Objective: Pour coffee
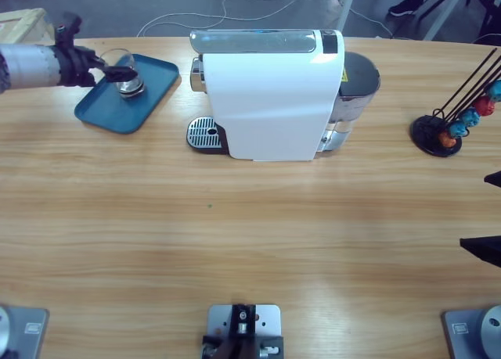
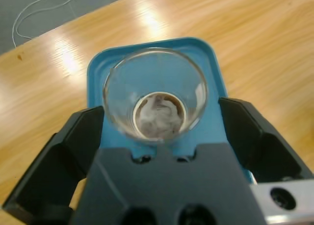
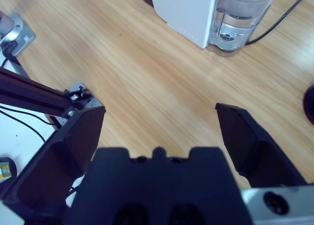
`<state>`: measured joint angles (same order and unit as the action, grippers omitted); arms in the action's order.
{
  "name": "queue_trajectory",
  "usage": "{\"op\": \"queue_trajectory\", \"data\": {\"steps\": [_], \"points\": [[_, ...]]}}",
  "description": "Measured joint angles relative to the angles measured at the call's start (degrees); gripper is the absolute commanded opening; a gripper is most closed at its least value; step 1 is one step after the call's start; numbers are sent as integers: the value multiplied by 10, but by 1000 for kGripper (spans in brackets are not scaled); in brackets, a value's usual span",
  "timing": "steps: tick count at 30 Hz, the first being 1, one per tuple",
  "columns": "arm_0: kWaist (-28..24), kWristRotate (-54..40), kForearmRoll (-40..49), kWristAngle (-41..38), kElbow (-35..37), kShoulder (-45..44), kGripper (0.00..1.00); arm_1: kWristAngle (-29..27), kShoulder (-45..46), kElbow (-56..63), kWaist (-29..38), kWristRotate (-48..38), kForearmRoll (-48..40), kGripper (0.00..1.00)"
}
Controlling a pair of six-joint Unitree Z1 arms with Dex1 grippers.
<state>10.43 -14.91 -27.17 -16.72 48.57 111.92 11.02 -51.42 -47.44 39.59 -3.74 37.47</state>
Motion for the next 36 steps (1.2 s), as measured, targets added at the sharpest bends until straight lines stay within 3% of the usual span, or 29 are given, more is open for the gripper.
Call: {"op": "queue_trajectory", "data": {"steps": [3, 6, 11, 16, 21, 26, 36], "points": [[-2, 1, 0, 7, -28, -71, 987, -1, 0, 0, 0, 0, 0, 1000], [1, 45, 30, 9, -50, -198, 987, -16, 1, 0, 0, 0, 1, 1000], [45, 150, 196, -5, -73, -399, 987, -102, 33, -3, 0, 15, 9, 1000], [114, 201, 311, -14, -88, -529, 987, -159, 68, -3, 0, 26, 18, 1000], [147, 225, 426, -14, -108, -662, 999, -200, 71, 9, 0, 27, 12, 1000], [168, 226, 526, -18, -112, -734, 997, -212, 71, 18, 0, 27, 0, 1000], [181, 159, 559, -9, -112, -746, 997, -218, 53, 18, 0, 27, -3, 1000]]}}
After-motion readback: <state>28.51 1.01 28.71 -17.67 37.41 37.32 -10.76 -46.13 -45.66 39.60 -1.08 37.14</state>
